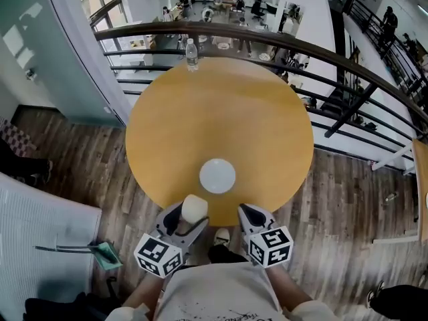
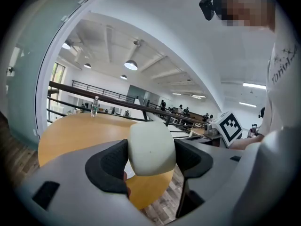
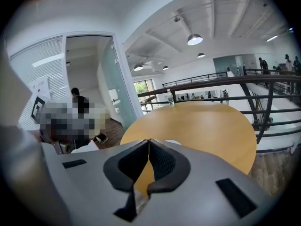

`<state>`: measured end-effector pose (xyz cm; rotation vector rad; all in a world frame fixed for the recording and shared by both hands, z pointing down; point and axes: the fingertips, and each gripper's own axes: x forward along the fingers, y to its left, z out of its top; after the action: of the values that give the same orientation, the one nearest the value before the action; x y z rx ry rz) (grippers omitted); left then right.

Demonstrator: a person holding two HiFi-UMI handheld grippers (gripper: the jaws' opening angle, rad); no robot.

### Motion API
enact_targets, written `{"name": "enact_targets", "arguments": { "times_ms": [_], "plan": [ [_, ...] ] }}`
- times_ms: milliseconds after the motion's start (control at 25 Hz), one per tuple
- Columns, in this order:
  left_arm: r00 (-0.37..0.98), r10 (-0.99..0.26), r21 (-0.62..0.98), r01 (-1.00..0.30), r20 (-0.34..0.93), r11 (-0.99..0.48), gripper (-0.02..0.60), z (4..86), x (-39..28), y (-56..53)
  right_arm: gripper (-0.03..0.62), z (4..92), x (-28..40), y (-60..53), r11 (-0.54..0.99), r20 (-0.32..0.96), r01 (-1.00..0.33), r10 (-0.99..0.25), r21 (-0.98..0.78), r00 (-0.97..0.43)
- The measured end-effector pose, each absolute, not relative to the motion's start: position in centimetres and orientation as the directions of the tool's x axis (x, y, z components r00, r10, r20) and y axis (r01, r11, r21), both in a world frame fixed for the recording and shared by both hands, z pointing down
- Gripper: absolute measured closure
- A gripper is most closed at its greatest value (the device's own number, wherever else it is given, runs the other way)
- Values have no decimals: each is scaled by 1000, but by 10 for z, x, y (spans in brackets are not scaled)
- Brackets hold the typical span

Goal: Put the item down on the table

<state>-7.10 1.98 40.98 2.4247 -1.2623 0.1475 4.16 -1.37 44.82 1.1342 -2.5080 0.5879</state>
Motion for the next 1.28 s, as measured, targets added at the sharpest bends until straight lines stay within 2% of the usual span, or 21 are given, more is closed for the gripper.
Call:
{"name": "enact_targets", "arguments": {
  "times_ms": [400, 1280],
  "plan": [
    [551, -772, 299, -831, 317, -470, 264, 415, -70, -20, 569, 449, 39, -60, 615, 455, -746, -605, -255, -654],
    [653, -665, 255, -756, 363, -603, 264, 421, -82, -64, 569, 447, 33, -86, 490, 473, -834, -689, -254, -549]
  ]
}}
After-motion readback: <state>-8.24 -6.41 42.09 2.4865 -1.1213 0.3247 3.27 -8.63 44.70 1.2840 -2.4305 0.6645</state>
